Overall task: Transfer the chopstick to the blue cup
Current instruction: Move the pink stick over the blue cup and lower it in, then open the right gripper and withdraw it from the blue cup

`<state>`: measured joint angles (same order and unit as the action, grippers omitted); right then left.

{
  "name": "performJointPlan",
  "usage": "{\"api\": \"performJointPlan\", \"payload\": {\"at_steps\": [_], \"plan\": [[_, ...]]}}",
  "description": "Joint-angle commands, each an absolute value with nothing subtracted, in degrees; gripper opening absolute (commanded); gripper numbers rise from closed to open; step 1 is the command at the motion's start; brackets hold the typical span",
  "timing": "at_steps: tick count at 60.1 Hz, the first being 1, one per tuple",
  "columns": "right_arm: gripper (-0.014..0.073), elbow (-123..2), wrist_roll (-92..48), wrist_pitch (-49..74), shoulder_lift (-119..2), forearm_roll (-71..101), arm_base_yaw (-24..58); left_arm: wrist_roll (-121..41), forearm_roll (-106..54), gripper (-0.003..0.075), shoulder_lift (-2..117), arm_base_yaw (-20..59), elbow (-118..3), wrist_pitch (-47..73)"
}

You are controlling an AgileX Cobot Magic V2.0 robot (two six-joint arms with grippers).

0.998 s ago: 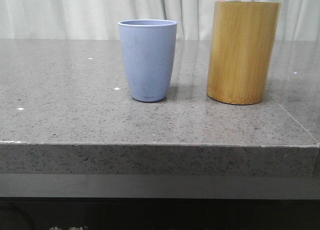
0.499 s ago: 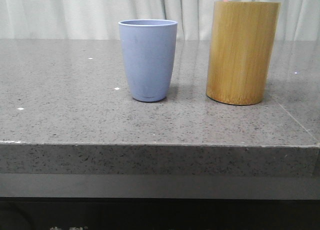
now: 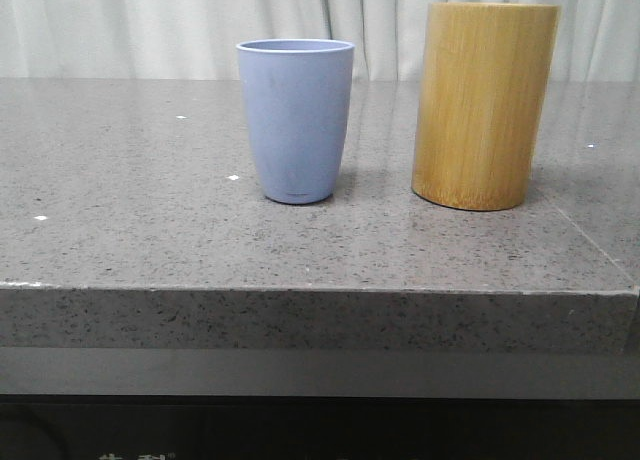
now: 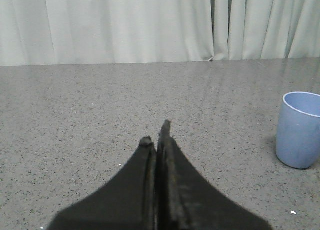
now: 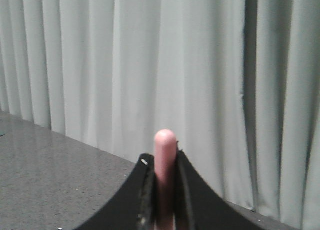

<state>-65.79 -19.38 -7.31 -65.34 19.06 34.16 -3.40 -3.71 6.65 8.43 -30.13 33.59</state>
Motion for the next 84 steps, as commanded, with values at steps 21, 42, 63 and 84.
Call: {"api": "performJointPlan", "payload": {"at_steps": [21,42,63,84], "plan": [[-0.0066,-67.9,-19.6,-20.0,-76.4,19.3,41.6,-2.9,-4.3,-0.0019,7.5,8.3,-31.5,28.8],[0.0058,-67.9,-19.6,-19.9,-82.0,19.3,41.6,-2.9,-4.3,-0.0019,7.5,8.3,-31.5,28.8],[0.0238,-67.9,-19.6,-20.0,-81.7,19.3,41.6,-2.9,-4.3,-0.0019,7.5,8.3,-31.5,28.8],[-0.0074,-77.9,-19.6,7.0,-74.3,21.6,36.5,-2.9,-4.3,-0.0019,7.5,7.9,-31.5,28.8]]}}
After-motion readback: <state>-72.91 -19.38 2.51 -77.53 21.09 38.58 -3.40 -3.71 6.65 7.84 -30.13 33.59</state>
